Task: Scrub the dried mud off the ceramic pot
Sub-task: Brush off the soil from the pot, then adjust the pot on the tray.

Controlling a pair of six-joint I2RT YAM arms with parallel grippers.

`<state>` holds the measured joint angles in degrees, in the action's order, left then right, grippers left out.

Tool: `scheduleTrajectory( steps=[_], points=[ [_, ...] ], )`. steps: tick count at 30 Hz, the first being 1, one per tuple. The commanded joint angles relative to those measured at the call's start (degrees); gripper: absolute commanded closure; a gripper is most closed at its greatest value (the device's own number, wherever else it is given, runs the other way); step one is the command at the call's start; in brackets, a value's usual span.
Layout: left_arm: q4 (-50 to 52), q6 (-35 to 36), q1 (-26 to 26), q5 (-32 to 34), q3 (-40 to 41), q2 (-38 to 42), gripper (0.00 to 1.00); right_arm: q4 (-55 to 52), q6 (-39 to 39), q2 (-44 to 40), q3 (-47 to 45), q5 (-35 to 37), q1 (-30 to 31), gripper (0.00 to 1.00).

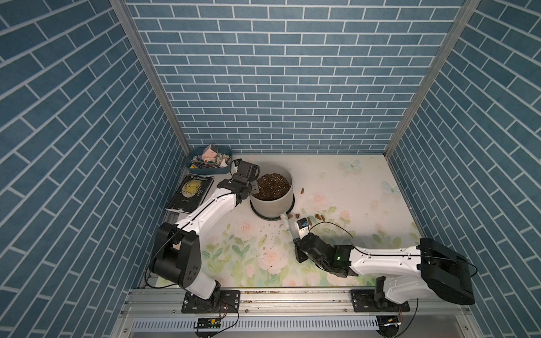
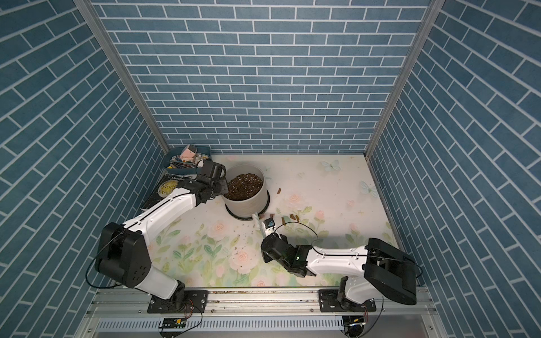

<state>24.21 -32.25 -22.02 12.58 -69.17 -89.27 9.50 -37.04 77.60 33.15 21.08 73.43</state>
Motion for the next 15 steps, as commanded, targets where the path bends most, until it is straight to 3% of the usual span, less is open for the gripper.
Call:
scheduleTrajectory(
  steps=[1,9,15],
  points=[
    [-3.89,-2.73,0.22,-0.52,-0.02,0.61,1.0,2.42,0.25,-1.8,-1.11,1.3,1.74,1.0],
    [-3.55,-2.38,0.22,-1.34,-0.2,1.72,1.0,-6.89,-6.17,-6.13,-5.08,5.6,1.25,1.0],
    [-3.22,-0.92,0.27,-1.78,-1.28,2.79,0.79,-13.39,-7.7,-12.93,-6.74,7.88,-2.0,1.0]
  ],
)
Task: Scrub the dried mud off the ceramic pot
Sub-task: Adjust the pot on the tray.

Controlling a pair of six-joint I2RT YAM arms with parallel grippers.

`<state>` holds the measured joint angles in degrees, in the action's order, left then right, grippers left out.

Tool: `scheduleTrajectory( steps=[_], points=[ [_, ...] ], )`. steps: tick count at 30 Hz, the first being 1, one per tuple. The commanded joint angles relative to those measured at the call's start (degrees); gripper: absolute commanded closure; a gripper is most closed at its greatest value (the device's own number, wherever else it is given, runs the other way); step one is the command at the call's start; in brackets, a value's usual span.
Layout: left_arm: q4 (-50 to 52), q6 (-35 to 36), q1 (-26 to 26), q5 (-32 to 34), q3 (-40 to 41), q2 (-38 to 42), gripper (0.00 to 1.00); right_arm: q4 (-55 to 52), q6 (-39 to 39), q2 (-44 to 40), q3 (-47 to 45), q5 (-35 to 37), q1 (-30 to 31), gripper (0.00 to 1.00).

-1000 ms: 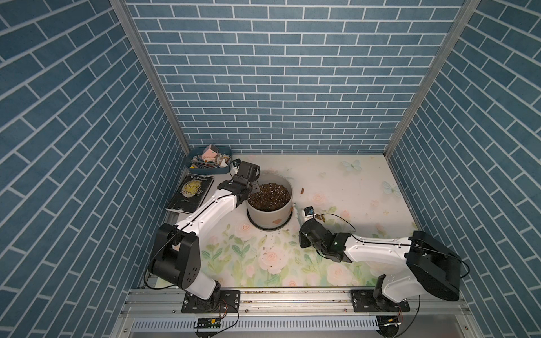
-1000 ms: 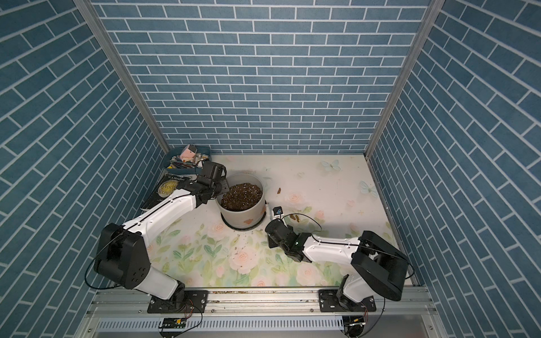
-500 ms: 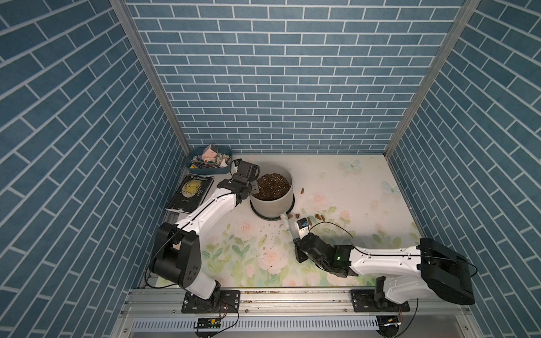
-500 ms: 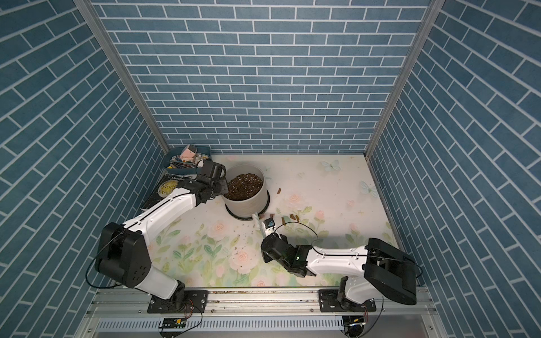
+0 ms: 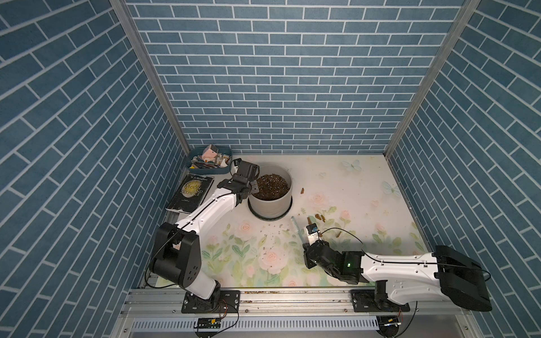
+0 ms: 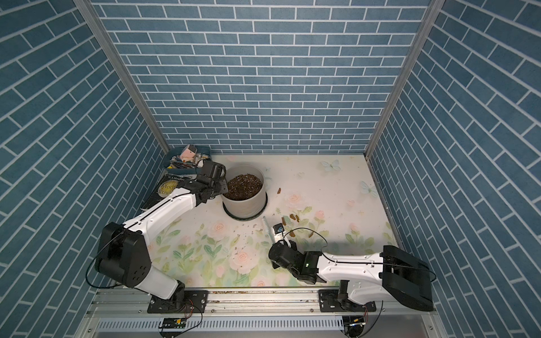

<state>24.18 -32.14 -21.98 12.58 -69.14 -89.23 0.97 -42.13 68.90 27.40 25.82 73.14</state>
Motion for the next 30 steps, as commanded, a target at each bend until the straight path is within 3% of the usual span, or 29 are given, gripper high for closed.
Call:
scheduleTrajectory(
  steps=[1,9,20,25,30],
  points=[
    [-3.26,-0.86,0.19,-1.75,-1.33,2.96,0.75,-5.3,-2.53,-6.03,-1.4,3.0,-2.7,1.0],
    [-2.5,2.09,0.18,-2.61,-1.67,1.54,0.67,-8.08,-0.28,-12.29,-2.79,-2.07,-15.11,1.0],
    [1.42,6.08,0.1,-3.91,-3.1,-3.02,0.81,-1.97,4.71,-8.75,-3.46,-14.5,-31.78,1.0],
    [3.45,8.01,-0.11,-4.22,-2.91,-2.83,0.9,-0.67,8.27,-3.98,-1.74,-22.71,-44.69,1.0],
    [4.44,9.65,-1.67,-4.42,-1.5,-1.78,0.98,0.91,10.4,-0.48,-0.42,-26.7,-52.23,1.0]
  ],
)
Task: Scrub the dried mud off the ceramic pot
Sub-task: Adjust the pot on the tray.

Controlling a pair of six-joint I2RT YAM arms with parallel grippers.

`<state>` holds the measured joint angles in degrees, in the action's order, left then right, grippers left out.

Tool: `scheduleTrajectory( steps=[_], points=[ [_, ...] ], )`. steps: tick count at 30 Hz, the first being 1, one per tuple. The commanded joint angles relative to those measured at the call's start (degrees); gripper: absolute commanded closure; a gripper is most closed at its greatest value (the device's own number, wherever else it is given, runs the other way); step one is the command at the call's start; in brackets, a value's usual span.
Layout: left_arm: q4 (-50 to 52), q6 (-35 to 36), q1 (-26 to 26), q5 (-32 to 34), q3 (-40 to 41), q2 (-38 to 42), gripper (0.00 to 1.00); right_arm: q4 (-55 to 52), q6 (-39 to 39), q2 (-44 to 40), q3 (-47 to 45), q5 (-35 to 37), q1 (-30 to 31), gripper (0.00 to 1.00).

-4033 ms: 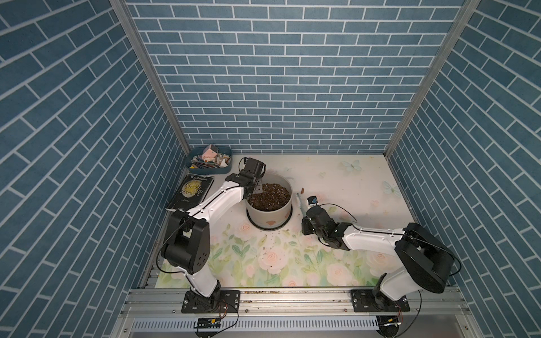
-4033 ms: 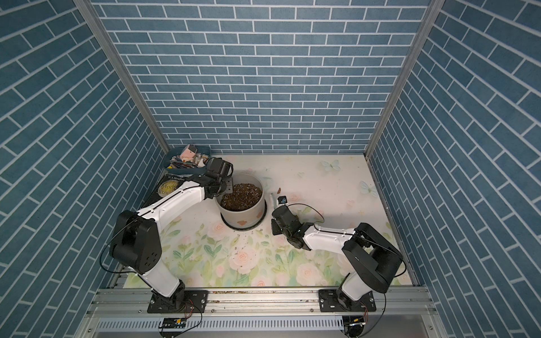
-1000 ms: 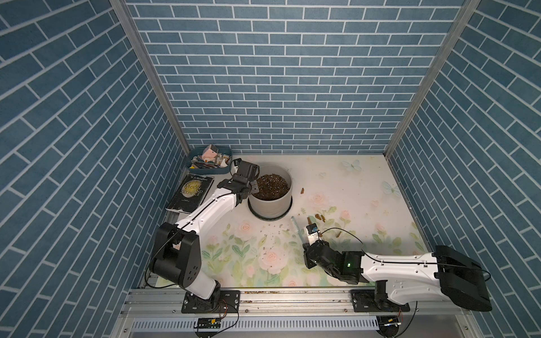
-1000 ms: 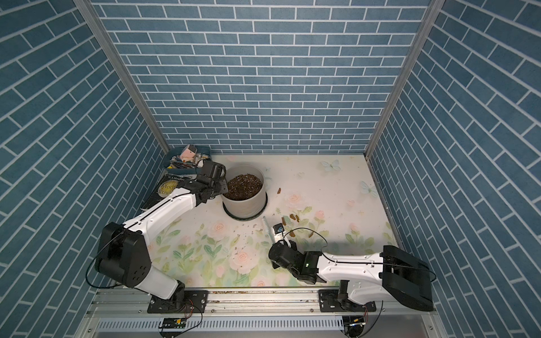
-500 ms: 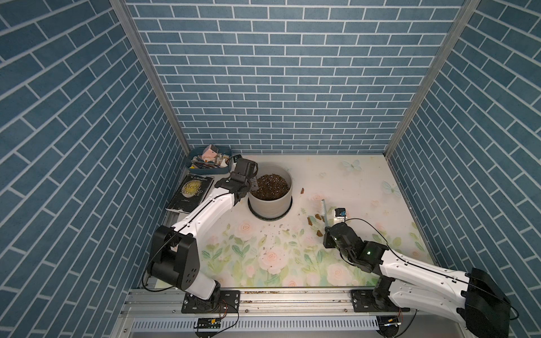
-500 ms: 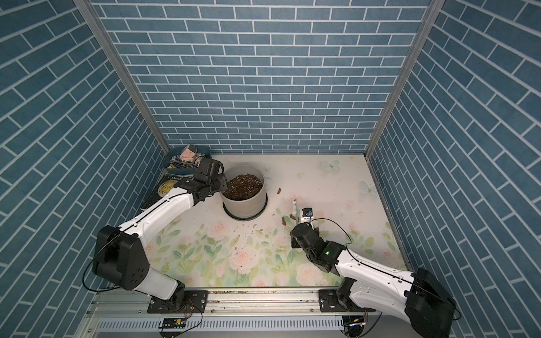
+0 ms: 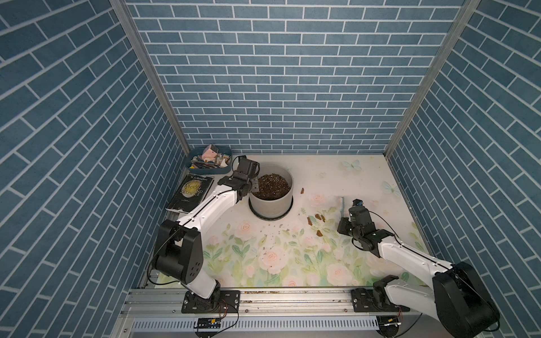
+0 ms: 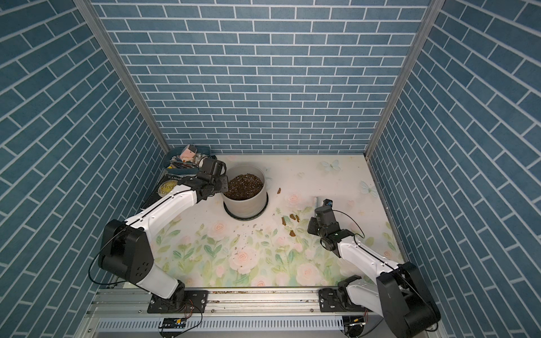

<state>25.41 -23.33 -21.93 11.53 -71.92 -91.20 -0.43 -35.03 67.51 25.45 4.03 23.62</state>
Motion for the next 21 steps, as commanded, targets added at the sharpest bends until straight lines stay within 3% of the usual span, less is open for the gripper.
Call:
scheduleTrajectory(
  steps=[1,15,21],
  points=[
    [3.31,1.06,-2.23,-3.02,1.67,0.41,1.0,2.87,3.56,1.27,1.39,-5.47,-3.91,1.0],
    [2.47,2.93,-4.49,-6.74,3.88,4.6,0.99,4.63,3.3,4.33,-0.4,-7.99,-10.31,1.0],
    [1.24,3.4,-4.52,-5.75,5.45,7.75,0.72,5.38,4.05,9.65,1.51,-10.77,-10.26,1.0]
  ],
)
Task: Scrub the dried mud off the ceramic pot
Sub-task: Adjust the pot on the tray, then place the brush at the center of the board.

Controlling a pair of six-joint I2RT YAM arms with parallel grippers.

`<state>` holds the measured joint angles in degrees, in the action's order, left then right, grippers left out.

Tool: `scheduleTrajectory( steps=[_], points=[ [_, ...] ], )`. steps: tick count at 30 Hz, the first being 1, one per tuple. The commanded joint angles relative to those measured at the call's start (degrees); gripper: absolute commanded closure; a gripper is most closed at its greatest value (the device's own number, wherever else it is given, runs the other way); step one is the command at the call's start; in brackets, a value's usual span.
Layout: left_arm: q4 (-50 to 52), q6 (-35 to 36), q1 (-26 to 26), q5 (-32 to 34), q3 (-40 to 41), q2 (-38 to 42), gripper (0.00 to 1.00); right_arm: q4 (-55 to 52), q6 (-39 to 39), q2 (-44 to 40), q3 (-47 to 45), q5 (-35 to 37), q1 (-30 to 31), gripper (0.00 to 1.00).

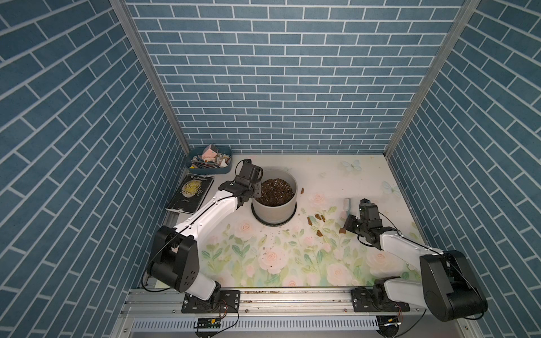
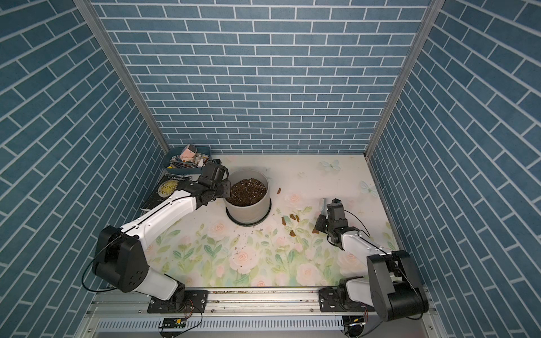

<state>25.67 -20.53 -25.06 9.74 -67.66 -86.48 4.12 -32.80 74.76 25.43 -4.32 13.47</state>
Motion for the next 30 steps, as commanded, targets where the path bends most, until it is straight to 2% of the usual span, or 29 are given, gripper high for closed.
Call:
scheduleTrajectory(
  steps=[1,4,15,20,26,28,30],
  points=[
    [0.39,0.64,-1.39,-3.92,1.55,3.84,0.68,1.24,2.18,3.73,1.85,-3.15,-0.12,1.0],
    [-2.0,0.52,-1.31,-3.87,3.06,5.91,0.58,1.62,3.26,6.86,3.12,-3.94,-0.15,1.0],
    [-9.25,0.19,-1.22,-5.79,8.9,12.1,0.55,1.79,6.12,15.79,7.66,-5.64,1.37,1.0],
    [-13.0,-0.37,-1.22,-5.29,11.1,17.35,0.5,1.66,5.59,15.26,7.36,-4.47,1.64,1.0],
    [-15.7,-0.23,-1.13,-3.35,13.7,22.29,0.45,0.23,4.64,11.97,6.54,-2.8,1.64,0.75],
    [-16.52,-0.24,-1.09,-2.54,14.31,23.61,0.43,-0.51,4.11,10.25,6.38,-1.86,1.6,0.46],
    [-17.13,-0.34,-1.13,-2.13,14.63,24.65,0.42,-0.88,4.23,8.57,6.32,-1.35,1.61,0.41]
  ],
)
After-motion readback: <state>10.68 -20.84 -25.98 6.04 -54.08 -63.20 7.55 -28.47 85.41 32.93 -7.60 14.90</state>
